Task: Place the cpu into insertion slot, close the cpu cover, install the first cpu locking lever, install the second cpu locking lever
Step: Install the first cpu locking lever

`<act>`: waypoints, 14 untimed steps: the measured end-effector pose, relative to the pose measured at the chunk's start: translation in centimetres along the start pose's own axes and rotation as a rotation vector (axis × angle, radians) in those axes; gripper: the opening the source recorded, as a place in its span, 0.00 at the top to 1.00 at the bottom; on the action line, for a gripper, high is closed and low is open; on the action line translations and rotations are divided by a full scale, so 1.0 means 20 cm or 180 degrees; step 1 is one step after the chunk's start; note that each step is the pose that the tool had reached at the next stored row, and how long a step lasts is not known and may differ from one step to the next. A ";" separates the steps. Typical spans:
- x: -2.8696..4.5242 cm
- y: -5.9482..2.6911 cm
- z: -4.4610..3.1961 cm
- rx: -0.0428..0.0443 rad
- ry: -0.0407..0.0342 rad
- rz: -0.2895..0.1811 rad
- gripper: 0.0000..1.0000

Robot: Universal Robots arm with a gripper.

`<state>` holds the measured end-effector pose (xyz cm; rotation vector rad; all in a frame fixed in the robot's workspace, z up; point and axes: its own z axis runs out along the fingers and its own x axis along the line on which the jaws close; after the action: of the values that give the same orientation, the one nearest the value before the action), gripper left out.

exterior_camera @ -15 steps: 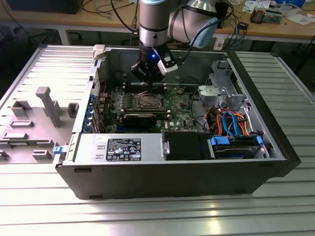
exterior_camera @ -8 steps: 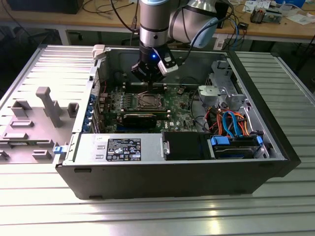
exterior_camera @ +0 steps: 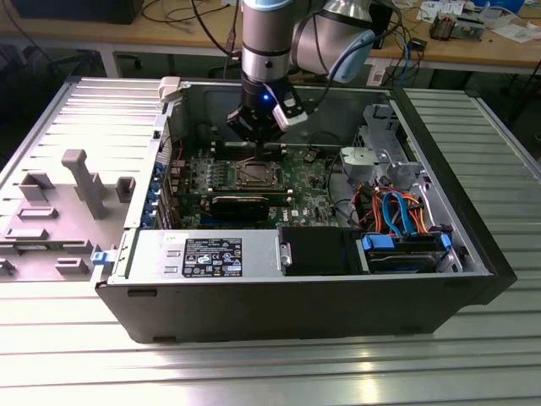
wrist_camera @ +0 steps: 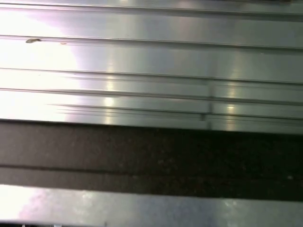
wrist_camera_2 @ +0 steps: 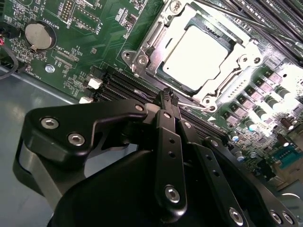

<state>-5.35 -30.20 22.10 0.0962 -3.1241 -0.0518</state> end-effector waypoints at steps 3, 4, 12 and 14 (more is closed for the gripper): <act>-0.013 0.001 0.005 0.0001 0.0000 0.0004 0.89; -0.022 0.000 0.007 0.0000 0.0000 0.0015 0.89; -0.031 -0.001 0.021 0.0000 -0.0001 0.0031 0.89; -0.031 -0.001 0.022 0.0000 -0.0001 0.0031 0.89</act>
<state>-4.75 -30.17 21.66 0.0811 -3.1247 -0.0515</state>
